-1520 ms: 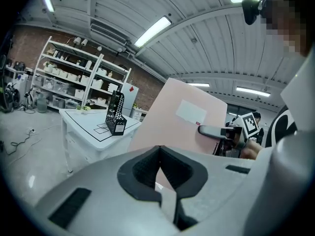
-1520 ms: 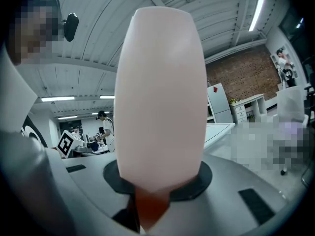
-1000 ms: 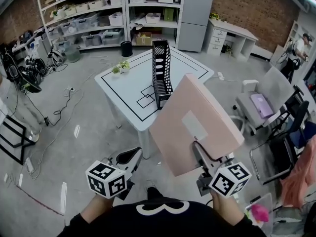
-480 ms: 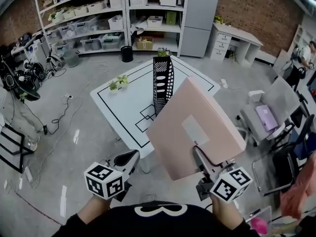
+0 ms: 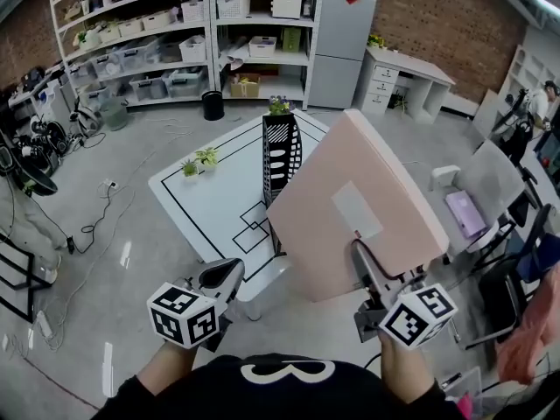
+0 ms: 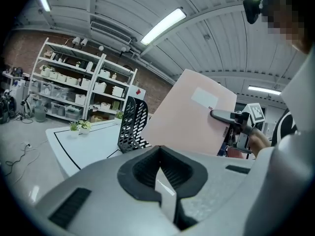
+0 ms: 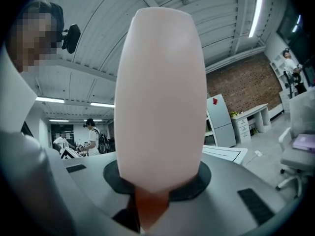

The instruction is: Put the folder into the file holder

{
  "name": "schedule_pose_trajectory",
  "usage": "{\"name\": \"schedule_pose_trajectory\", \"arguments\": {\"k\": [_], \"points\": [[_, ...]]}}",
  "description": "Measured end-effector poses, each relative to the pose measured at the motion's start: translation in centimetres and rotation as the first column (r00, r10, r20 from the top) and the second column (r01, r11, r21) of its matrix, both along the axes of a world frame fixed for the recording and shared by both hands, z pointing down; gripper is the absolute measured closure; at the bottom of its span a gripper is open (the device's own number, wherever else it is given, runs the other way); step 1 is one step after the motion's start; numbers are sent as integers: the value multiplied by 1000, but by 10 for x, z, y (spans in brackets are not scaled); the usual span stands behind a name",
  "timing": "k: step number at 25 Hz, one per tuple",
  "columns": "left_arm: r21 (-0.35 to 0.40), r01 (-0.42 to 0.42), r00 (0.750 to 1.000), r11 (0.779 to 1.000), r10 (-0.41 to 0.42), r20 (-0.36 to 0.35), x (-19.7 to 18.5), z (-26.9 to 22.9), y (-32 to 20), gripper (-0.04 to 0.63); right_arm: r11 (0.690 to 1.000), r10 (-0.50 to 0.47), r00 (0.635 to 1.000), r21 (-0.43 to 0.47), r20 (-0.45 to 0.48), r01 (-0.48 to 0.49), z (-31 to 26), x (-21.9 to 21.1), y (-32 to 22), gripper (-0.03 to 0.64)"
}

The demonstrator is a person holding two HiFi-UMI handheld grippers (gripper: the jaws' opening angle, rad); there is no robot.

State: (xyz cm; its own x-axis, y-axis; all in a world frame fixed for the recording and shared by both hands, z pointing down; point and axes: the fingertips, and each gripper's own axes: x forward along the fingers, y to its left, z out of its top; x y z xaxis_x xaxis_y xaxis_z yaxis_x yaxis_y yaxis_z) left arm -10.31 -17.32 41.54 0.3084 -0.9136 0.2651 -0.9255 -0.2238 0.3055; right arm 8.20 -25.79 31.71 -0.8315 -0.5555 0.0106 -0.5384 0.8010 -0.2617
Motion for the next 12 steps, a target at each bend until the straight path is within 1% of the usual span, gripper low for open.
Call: {"name": "schedule_pose_trajectory", "arguments": {"k": [3, 7, 12], "points": [[4, -20, 1000, 1000, 20, -1, -7, 0, -9, 589, 999, 37, 999, 16, 2, -37, -6, -8, -10, 488], [0, -53, 999, 999, 53, -10, -26, -1, -28, 589, 995, 93, 996, 44, -15, -93, -14, -22, -27, 492], [-4, -122, 992, 993, 121, -22, -53, -4, -56, 589, 983, 179, 984, 49, -21, -177, -19, -45, -45, 494]]}}
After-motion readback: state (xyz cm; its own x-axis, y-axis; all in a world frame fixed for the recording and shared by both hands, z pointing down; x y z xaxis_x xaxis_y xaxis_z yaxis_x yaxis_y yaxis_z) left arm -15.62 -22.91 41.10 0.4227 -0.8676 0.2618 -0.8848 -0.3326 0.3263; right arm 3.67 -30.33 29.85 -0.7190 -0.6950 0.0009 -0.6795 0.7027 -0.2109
